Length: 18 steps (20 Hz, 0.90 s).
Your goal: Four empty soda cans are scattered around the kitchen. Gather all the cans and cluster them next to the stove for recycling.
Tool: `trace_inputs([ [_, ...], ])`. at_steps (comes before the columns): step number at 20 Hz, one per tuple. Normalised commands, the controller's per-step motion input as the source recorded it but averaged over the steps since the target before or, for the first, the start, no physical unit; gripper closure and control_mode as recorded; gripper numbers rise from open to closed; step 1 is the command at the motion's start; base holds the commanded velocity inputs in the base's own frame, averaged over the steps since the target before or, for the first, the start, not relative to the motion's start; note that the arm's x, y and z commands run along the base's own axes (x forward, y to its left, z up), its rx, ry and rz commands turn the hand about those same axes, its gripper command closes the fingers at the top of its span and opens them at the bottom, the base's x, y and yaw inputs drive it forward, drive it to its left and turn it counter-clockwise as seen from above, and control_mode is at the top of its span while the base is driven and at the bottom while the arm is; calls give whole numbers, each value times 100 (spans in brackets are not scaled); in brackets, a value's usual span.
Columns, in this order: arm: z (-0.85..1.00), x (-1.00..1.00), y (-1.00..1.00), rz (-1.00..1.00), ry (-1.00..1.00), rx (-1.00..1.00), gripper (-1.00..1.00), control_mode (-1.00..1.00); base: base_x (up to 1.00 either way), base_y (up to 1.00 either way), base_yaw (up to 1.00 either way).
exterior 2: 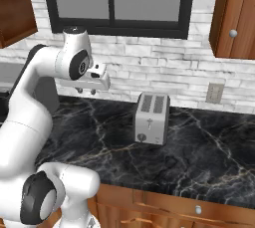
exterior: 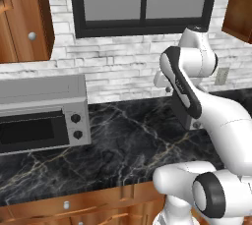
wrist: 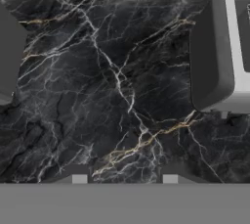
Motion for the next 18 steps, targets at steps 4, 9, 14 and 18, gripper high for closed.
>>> trace_inputs([
  [4, 0, -27, 2, 0, -5, 0, -100, -100, 0, 0, 0],
  [9, 0, -92, 7, -1, -19, 0, -100, -100, 0, 0, 0],
  [14, 0, -97, 3, -3, -17, 0, -100, -100, 0, 0, 0],
  [18, 0, -69, 17, -3, -5, 0, -100, -100, 0, 0, 0],
])
